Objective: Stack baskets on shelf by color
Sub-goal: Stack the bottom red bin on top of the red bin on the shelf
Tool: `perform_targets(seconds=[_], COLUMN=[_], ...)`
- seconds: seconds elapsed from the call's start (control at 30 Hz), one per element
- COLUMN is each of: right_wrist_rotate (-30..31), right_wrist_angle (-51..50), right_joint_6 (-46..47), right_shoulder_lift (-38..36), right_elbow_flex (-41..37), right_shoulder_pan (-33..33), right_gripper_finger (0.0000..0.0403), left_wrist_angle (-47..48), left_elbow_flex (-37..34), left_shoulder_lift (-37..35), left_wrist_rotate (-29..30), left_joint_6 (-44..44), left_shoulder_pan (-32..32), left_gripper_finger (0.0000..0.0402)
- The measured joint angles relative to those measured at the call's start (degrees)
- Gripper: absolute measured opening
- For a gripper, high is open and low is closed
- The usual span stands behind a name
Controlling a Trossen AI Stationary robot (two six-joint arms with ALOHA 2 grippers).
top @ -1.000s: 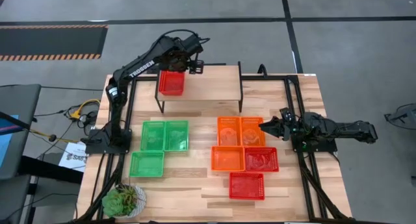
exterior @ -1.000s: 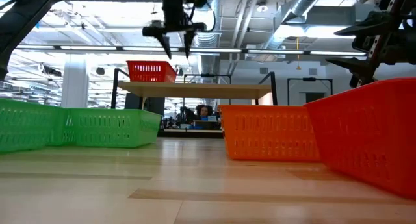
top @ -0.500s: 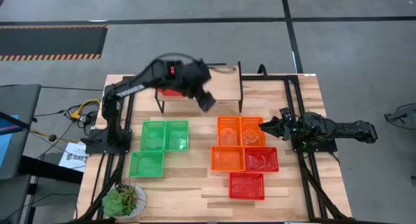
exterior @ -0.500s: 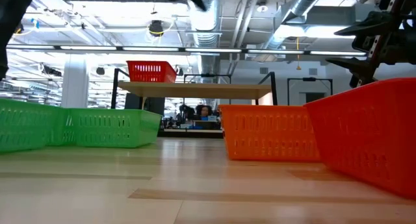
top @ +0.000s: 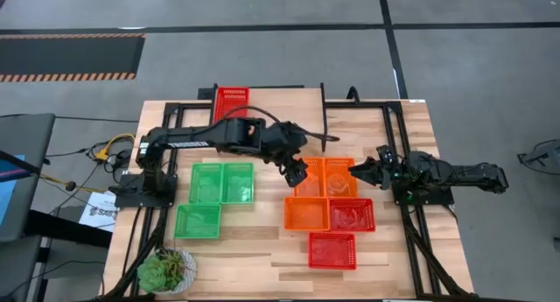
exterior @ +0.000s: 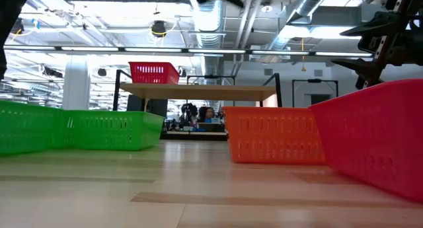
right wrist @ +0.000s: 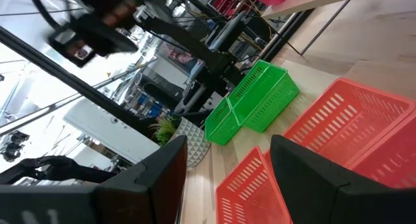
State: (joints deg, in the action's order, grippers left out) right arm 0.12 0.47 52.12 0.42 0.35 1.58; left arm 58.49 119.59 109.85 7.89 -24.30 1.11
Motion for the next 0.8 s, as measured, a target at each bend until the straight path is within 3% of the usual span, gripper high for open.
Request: perform_targets(seconds=[0.3,0.67,0.8], right_wrist_rotate=[-0.04,-0.09,-0.22], right_wrist_angle=[0.00,0.00,0.00], right_joint_6=[0.00,-0.05,-0.05], right_shoulder_lift=[0.01,-0.01,-0.01], right_elbow_flex=[0.00,0.00,-0.02], right_shoulder_pan=[0.00,0.00,0.00], right_gripper_finger=[0.0244,0.0244,0.0244], left_wrist_angle=[-7.89,-14.67,-21.79], left_elbow_flex=[-8.78,-9.13,-9.13], left_shoulder_lift=[0.06,0.06,0.06], left_wrist_rotate=[-8.51,-7.23,-7.44], left_joint_6=[3.95,3.51,2.59], left_shoulder_pan=[1.87,7.35,9.88], left_gripper_finger=[0.0241,0.0241,0.0241])
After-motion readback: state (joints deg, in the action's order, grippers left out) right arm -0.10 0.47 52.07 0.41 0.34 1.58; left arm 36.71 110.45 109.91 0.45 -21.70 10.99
